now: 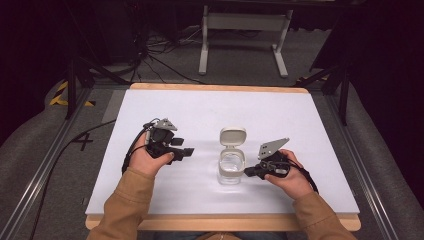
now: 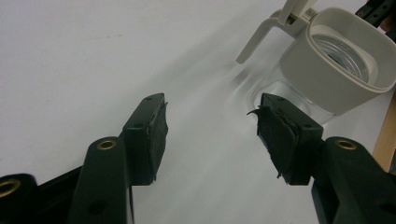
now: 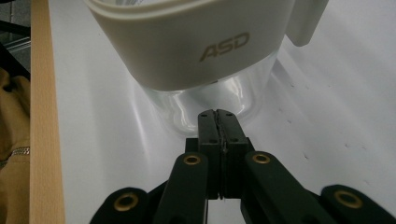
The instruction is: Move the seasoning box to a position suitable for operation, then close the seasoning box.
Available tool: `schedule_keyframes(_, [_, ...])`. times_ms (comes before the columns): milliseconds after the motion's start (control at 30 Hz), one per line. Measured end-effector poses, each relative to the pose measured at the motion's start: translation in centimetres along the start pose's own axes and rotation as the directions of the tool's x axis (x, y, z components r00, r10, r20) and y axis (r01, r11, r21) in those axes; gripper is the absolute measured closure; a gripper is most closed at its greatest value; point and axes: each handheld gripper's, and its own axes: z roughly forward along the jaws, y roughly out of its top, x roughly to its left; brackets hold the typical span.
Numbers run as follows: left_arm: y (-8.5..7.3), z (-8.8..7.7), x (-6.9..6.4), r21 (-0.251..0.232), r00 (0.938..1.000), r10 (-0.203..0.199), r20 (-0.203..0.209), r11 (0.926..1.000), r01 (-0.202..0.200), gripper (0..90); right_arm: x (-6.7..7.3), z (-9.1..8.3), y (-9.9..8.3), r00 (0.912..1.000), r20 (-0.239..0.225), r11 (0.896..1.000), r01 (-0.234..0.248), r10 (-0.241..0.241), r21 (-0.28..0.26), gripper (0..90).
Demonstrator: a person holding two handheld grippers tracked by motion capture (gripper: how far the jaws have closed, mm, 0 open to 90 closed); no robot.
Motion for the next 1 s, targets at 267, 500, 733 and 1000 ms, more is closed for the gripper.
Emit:
schedule_keyframes(267, [0.0, 0.1, 0.1, 0.006, 1.0000, -0.001, 0.008, 1.0000, 0.001, 44.0, 0.0, 0.0, 0.0, 1.0000, -0.008, 1.000, -0.001, 0.001, -0.007, 90.0])
schedule_keyframes(500, [-0.2, -0.6, -0.5, 0.002, 0.9994, 0.016, 0.032, 0.9999, -0.016, 54.6, -0.4, -2.0, 0.4, 0.9990, 0.030, 0.995, -0.029, 0.032, -0.090, 90.0])
schedule_keyframes(733, [0.0, -1.1, -1.9, -0.034, 0.9945, 0.054, 0.090, 0.9981, -0.051, 67.3, -0.7, -4.2, 0.9, 0.9924, 0.080, 0.978, -0.077, 0.094, -0.192, 90.0])
schedule_keyframes(1000, [0.5, -1.2, -3.6, -0.070, 0.9864, 0.078, 0.145, 0.9952, -0.068, 75.0, -1.3, -5.4, 2.8, 0.9845, 0.119, 0.961, -0.094, 0.129, -0.259, 90.0])
